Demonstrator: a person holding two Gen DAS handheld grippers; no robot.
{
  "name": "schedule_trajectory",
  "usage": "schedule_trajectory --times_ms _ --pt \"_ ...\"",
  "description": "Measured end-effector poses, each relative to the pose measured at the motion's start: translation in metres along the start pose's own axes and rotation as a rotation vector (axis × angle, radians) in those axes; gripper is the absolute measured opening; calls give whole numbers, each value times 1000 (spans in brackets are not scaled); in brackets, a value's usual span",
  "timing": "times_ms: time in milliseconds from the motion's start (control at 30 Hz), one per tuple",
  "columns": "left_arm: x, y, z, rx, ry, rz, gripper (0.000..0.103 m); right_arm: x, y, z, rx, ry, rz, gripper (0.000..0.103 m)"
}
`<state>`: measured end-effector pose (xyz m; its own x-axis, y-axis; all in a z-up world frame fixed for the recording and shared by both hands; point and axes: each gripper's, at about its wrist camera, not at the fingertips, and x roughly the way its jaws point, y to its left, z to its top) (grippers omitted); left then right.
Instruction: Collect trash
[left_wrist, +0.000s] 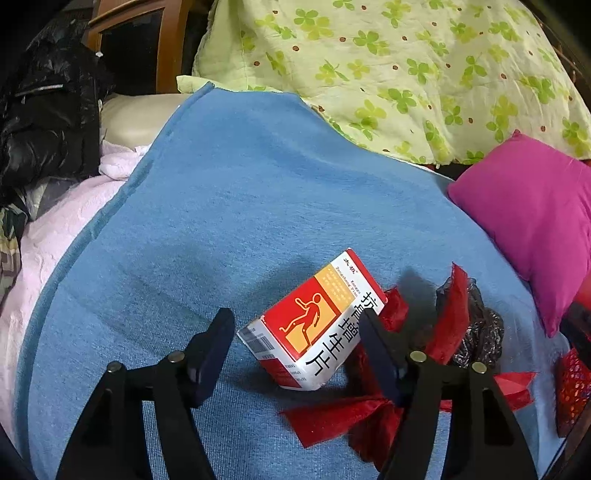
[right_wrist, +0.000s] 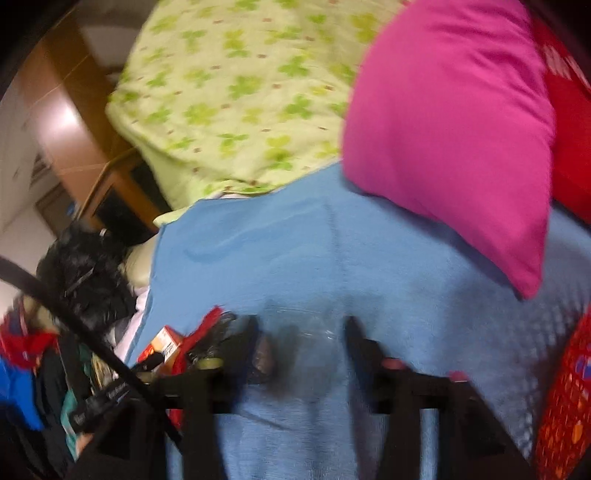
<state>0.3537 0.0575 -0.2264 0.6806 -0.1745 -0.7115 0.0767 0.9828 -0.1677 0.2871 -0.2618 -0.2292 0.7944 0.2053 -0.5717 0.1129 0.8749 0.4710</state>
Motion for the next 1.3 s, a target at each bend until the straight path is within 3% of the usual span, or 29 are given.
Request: schedule_trajectory --times_ms 200,400,667,900,1167,1200,1233,1300 --pt "3 -5 -1 28 3 2 72 19 9 -6 4 57 -52 66" --pt "3 -4 -2 32 3 3 72 50 38 -22 -67 93 -220 66" --pt "0 -4 -3 36 13 -6 71 69 61 -35 -173 107 -308 64" --pt "-4 -6 -3 75 77 -39 74 63 53 -32 -166 138 -270 61" --pt "-2 -10 -7 117 87 -16 76 51 42 -26 -136 144 -245 61" --pt "0 -9 -7 112 90 -14 75 50 41 -26 -139 142 -244 61" --pt "2 -8 -7 109 91 -12 64 48 42 -27 -144 140 -242 61" --pt "5 -6 -7 101 102 -11 61 44 43 -27 -154 132 -231 61"
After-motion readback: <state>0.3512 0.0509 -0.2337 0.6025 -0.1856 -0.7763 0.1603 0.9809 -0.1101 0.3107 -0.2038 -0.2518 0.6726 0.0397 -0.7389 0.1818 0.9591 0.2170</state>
